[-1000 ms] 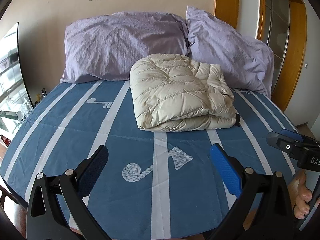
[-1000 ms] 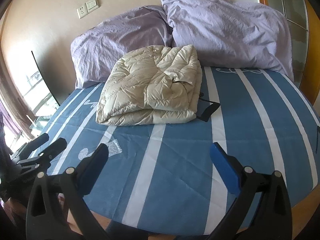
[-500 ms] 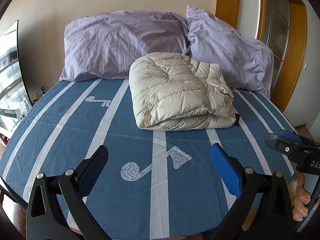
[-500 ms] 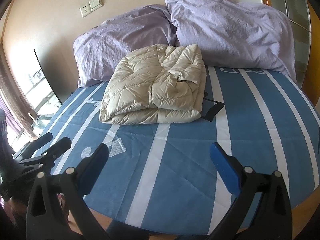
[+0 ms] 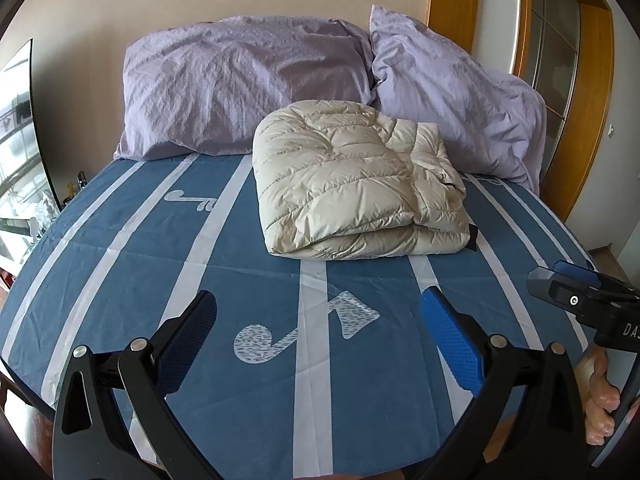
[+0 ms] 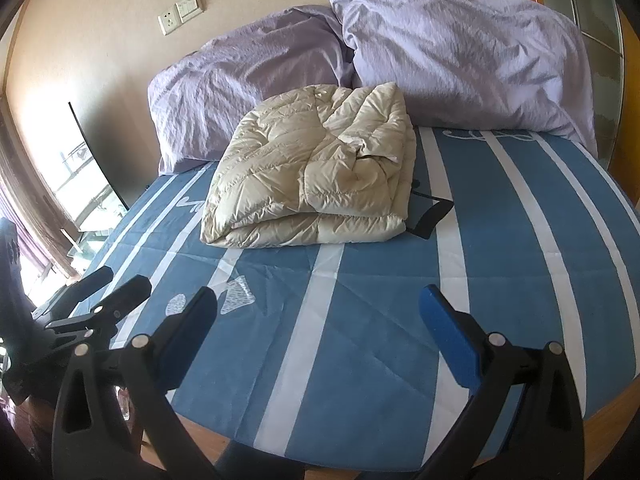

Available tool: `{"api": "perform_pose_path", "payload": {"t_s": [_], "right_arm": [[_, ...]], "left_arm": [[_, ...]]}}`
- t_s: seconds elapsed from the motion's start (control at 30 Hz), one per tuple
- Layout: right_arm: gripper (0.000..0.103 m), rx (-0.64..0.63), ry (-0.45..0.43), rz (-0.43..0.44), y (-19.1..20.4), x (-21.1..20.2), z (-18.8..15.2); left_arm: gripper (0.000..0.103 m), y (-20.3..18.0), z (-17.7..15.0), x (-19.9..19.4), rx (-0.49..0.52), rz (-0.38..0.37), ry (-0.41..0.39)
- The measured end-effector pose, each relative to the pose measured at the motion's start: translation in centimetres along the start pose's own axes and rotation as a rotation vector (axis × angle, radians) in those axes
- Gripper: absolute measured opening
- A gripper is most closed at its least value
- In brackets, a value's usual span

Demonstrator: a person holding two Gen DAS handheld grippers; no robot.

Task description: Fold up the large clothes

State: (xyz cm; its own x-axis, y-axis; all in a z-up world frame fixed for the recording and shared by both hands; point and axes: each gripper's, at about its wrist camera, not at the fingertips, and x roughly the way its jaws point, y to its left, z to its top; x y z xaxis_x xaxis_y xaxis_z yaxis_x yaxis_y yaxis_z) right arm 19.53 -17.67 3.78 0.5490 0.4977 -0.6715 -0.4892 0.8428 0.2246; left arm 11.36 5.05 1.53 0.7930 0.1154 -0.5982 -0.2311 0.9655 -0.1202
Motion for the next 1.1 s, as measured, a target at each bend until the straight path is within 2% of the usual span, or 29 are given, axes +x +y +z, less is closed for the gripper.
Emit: {"api": "perform_pose_path", "payload": {"t_s": [1.1], "right_arm": [[0.101, 0.004, 0.021, 0.006, 0.1, 1.3, -0.1]], "left_arm": [[0.102, -0.4, 0.3, 1.0, -0.006, -0.004, 0.017]]}}
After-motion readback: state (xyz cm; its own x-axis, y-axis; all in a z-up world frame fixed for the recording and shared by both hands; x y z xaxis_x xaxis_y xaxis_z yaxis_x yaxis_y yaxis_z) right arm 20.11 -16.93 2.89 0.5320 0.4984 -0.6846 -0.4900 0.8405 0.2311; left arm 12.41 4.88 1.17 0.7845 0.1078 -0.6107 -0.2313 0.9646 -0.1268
